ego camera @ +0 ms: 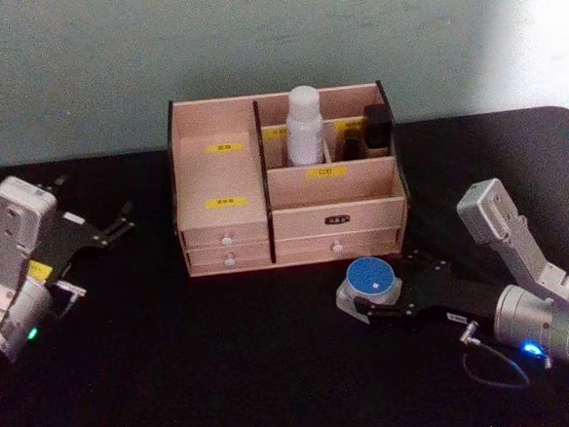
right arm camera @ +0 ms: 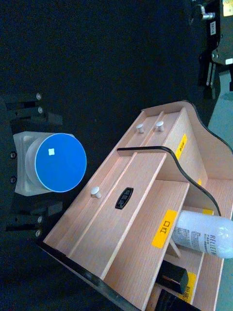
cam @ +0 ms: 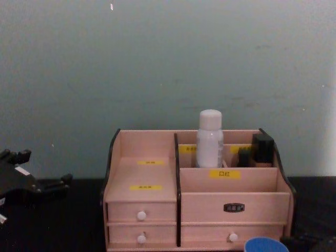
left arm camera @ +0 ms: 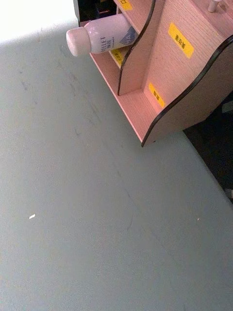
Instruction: Pick up the facial cleanser and watermelon frost from the table and place them into the tiered storage box.
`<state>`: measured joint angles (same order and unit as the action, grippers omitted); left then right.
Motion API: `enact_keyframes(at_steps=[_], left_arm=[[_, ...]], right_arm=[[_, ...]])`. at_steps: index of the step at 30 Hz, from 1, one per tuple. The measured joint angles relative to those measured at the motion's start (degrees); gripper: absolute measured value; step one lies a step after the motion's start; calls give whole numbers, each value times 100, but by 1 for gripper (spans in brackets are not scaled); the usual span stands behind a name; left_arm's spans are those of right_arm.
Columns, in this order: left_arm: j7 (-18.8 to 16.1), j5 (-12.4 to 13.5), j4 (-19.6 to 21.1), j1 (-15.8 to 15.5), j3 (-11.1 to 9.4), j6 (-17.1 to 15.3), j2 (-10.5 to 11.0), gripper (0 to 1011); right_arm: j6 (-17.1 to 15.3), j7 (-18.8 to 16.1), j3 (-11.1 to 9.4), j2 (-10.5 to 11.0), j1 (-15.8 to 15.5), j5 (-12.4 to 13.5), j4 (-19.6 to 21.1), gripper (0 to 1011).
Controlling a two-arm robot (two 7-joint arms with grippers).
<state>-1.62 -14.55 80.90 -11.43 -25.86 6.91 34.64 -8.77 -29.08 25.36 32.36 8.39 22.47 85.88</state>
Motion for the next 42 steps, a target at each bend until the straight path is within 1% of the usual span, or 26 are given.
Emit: enact_keyframes(at_steps=[2,4,5,6,7,9,11,12,13,27,32,38,42], left_arm=[[0,0,0,0,0,0,0,1001],[0,0,0,0,0,0,0,1001],[0,0,0,0,0,0,0,1001],[0,0,0,0,0,0,0,1001],[0,0,0,0,0,0,0,1001],[0,0,0,0,0,0,0,1001],[0,0,0,0,0,0,0,1001],[0,0,0,0,0,0,0,1001],[0,0,0,0,0,0,0,1001],[0,0,0,0,0,0,0,1001],[0,0,0,0,0,0,0,1001],[0,0,0,0,0,0,0,1001],[0,0,0,0,0,0,0,1001]], right_arm=[[0,0,0,1,0,0,0,982],[0,0,-1,2,0,0,0,933],[0,-1,-2,2,0,0,1,924],[0,-1,-2,2,0,0,1,891],[1,-2,-3,3,0,0,2,881],[1,-2,-4,4,0,0,2,788],[1,-3,-5,4,0,0,3,758],[2,-4,-6,5,0,0,4,719],[2,-4,-6,4,0,0,4,706],[14,-19,-16,5,-7,15,18,704],[41,-43,-63,37,-38,67,113,704],[36,-78,-122,108,-43,150,348,704],[-62,-95,-155,115,66,252,485,705]])
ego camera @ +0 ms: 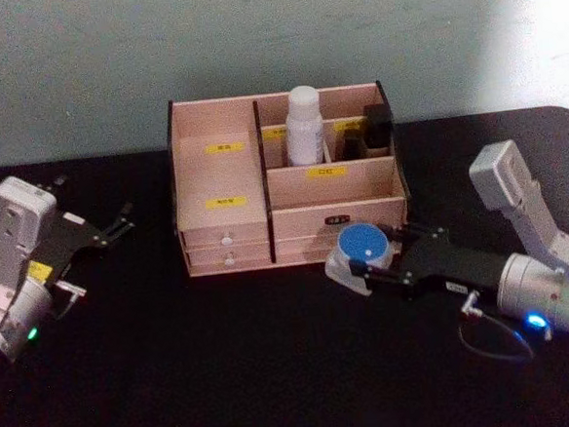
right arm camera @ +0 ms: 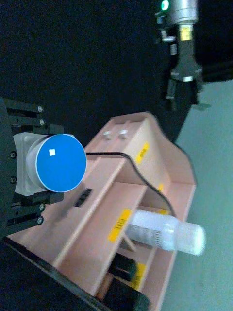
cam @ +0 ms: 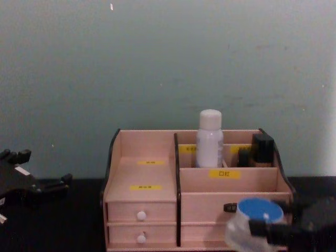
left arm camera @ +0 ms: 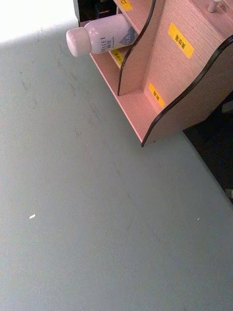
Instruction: Pick up the facial cleanser and watermelon frost from the table and place them into the tiered storage box.
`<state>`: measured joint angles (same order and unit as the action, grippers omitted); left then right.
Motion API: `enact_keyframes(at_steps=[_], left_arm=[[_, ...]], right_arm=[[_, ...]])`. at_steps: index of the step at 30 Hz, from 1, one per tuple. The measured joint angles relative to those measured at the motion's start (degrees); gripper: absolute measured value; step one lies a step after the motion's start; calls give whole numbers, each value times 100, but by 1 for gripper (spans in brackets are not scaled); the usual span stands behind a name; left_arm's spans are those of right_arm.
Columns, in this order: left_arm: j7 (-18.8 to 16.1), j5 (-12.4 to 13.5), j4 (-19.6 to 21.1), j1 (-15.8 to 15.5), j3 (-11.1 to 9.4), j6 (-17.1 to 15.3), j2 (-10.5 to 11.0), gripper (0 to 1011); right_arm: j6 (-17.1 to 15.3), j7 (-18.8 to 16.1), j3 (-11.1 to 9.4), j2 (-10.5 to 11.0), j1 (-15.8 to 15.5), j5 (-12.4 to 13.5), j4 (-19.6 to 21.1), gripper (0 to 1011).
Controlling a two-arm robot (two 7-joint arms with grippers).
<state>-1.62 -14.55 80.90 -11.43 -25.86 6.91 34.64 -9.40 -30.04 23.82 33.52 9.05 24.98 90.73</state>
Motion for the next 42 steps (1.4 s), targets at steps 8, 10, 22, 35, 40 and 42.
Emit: enact_keyframes(at_steps=[8,10,22,35,40,42], left_arm=[[0,0,0,0,0,0,0,1001],[0,0,0,0,0,0,0,1001],[0,0,0,0,0,0,0,1001],[0,0,0,0,0,0,0,1001],[0,0,0,0,0,0,0,1001],[0,0,0,0,0,0,0,1001]], right_arm=[[-82,8,38,-96,373,63,44,704],[-85,14,67,-142,502,62,16,705],[-105,23,421,-637,1403,-123,-581,704],[-70,51,741,-1357,2268,-344,-1593,704],[10,23,821,-1629,2545,-396,-1994,705],[43,4,844,-1707,2623,-408,-2107,704]])
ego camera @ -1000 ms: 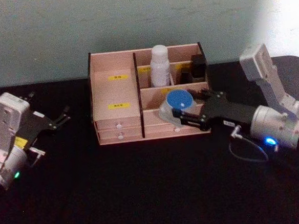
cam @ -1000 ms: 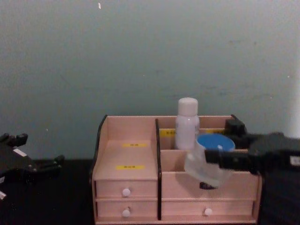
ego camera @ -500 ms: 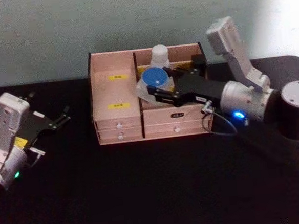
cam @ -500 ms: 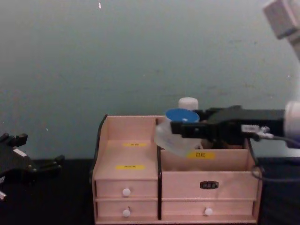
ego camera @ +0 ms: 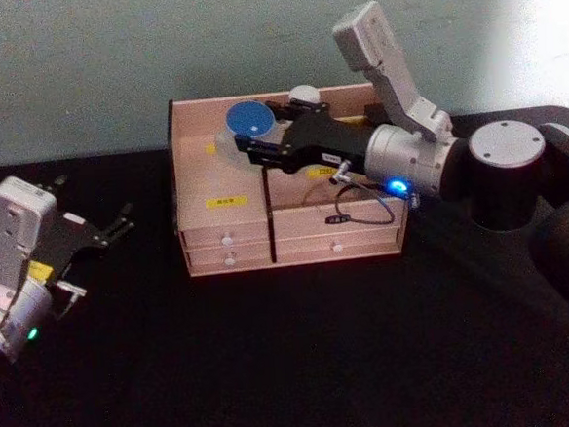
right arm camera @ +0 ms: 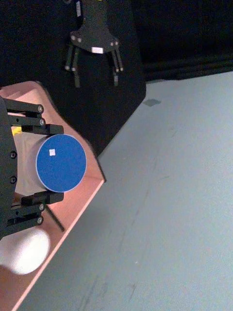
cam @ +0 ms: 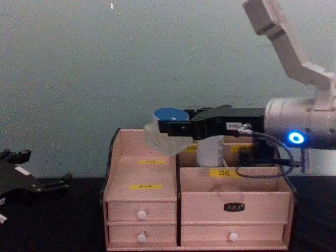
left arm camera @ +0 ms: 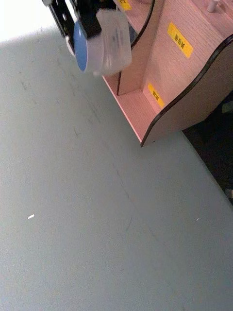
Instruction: Pick up the facial cleanser and watermelon frost from the table and place them into the tiered storage box.
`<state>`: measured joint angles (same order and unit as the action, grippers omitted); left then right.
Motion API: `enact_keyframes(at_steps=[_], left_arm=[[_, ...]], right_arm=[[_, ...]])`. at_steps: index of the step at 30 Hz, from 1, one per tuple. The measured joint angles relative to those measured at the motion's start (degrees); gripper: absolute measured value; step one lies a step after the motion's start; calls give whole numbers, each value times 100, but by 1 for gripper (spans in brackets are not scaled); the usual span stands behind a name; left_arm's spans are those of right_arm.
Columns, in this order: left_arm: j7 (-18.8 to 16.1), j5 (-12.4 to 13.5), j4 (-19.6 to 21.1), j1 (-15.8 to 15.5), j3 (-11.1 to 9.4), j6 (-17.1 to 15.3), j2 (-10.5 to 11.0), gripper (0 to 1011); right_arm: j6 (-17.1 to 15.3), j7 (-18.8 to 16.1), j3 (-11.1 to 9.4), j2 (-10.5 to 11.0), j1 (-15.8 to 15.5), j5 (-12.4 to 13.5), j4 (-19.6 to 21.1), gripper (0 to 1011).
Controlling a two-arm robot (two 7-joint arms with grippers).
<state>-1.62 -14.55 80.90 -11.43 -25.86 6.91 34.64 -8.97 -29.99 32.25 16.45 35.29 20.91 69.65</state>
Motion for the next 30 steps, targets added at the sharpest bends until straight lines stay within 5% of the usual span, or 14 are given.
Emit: enact_keyframes(at_steps=[30], left_arm=[[0,0,0,0,0,0,0,1001]], right_arm=[[340,-76,129,-925,780,-348,-1825,704]])
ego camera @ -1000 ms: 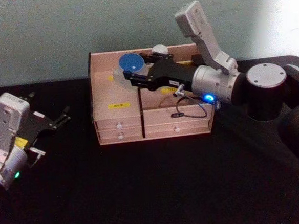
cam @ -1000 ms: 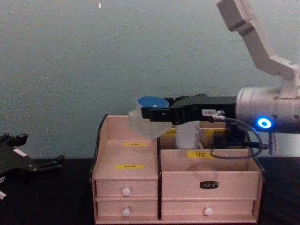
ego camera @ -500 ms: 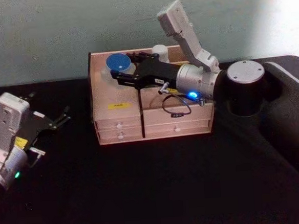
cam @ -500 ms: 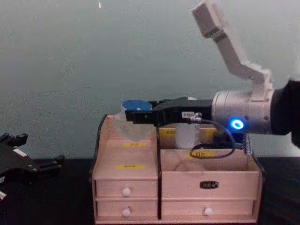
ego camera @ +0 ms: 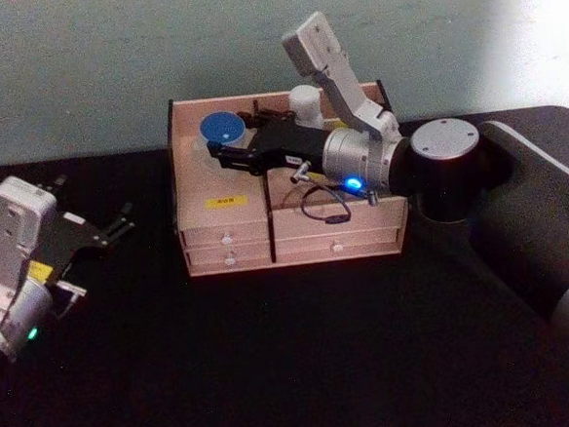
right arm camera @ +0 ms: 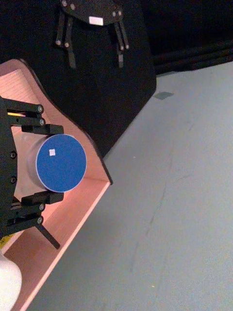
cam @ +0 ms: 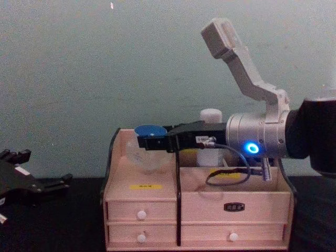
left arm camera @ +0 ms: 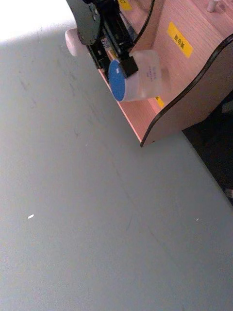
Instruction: Pick up the facial cleanser and watermelon frost from the table and place them into the tiered storage box.
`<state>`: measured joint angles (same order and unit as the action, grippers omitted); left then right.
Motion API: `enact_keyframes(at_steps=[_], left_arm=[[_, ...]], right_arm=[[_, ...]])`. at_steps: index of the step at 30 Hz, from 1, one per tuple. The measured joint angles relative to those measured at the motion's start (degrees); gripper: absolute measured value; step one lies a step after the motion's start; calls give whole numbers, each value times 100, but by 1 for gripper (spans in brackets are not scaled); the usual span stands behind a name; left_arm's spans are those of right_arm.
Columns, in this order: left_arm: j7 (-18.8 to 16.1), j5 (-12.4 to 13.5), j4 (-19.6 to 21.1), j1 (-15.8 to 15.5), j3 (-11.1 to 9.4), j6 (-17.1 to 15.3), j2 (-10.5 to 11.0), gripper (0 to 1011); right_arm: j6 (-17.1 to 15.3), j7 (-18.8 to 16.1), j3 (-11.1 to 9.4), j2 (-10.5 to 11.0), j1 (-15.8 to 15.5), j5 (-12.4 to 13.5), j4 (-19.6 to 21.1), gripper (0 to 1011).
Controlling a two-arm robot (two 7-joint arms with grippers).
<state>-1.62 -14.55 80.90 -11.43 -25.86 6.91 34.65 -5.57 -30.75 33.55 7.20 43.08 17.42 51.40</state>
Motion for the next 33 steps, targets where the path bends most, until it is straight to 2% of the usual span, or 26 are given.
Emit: enact_keyframes(at_steps=[11,29,33], left_arm=[[0,0,0,0,0,0,0,1001],[0,0,0,0,0,0,0,1001],[0,0,0,0,0,0,0,1001]], right_arm=[[13,-113,-26,-104,64,-108,-267,704],[19,-108,-51,-120,54,-198,-303,704],[19,-108,-51,-118,52,-190,-300,797]])
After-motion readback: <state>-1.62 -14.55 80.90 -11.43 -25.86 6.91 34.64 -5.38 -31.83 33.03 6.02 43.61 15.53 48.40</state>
